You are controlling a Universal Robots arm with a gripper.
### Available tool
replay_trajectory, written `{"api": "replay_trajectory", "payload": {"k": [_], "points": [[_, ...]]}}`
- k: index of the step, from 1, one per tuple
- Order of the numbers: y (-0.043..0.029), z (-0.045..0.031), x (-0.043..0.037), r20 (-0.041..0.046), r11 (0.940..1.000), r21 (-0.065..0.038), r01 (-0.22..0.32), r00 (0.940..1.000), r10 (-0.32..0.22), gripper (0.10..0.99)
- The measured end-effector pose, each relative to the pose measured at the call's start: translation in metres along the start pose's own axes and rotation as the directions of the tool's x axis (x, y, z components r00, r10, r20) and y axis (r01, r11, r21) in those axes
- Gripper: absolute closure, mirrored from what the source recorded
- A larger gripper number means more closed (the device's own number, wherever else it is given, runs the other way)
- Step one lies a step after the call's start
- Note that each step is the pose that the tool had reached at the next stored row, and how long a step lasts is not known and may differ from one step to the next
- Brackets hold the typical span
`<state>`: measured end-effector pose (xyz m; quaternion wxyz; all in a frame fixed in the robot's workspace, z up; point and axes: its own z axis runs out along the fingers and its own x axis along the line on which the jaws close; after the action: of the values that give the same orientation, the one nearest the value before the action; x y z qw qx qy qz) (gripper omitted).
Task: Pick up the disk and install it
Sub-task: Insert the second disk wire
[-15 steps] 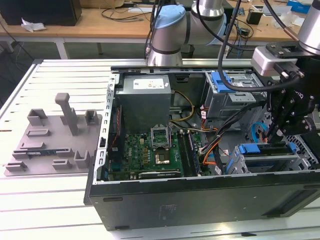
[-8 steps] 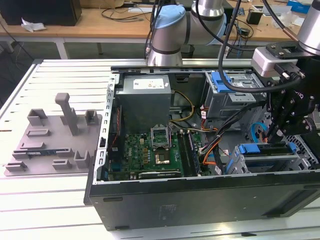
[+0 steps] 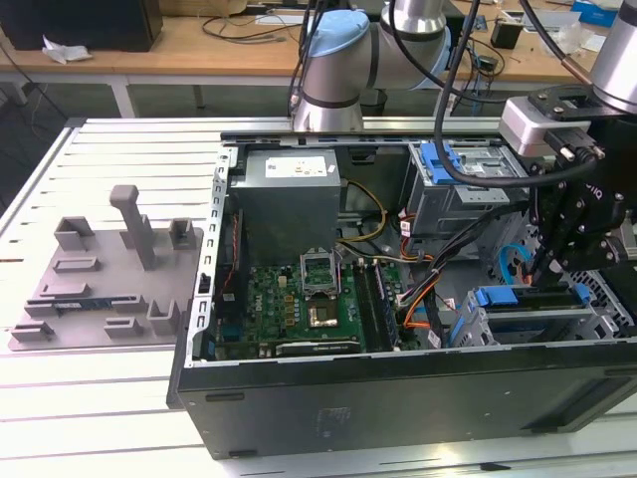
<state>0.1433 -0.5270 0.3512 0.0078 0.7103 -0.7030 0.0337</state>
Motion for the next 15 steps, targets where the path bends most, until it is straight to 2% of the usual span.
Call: {"api": "replay_trajectory", "payload": {"k": [15], "points": [[0.0002,0.0047,-0.0004,0.0006,0.9998,0.001,0.020,0.9998,-0.020,0.925]]}}
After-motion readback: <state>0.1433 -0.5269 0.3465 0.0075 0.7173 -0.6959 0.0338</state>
